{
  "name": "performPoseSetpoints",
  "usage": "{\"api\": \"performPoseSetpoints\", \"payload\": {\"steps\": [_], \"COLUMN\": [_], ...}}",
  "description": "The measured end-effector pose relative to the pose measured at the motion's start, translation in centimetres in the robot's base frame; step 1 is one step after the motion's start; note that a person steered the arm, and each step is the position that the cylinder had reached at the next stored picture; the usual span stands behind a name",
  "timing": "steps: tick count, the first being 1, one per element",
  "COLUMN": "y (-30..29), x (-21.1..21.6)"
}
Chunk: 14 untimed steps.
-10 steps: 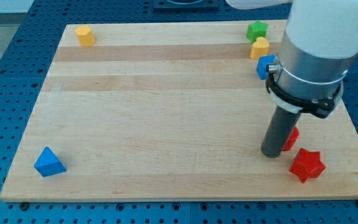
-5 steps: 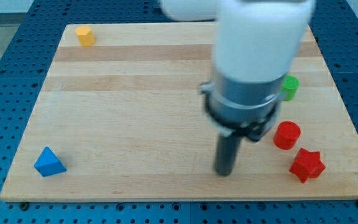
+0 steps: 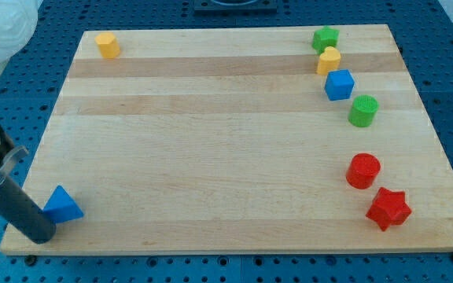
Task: Slide the blue triangle closer to the red circle
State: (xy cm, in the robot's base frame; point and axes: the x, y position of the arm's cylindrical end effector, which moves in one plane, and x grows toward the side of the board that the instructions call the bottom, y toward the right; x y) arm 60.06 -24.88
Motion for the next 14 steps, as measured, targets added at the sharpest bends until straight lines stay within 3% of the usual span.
{"api": "performPoseSetpoints", "payload": {"steps": [2,7,12,14], "y": [0.0,7.1,12.9,14.4], "x": [-4.3,-6.6,-16.8,-19.0]}}
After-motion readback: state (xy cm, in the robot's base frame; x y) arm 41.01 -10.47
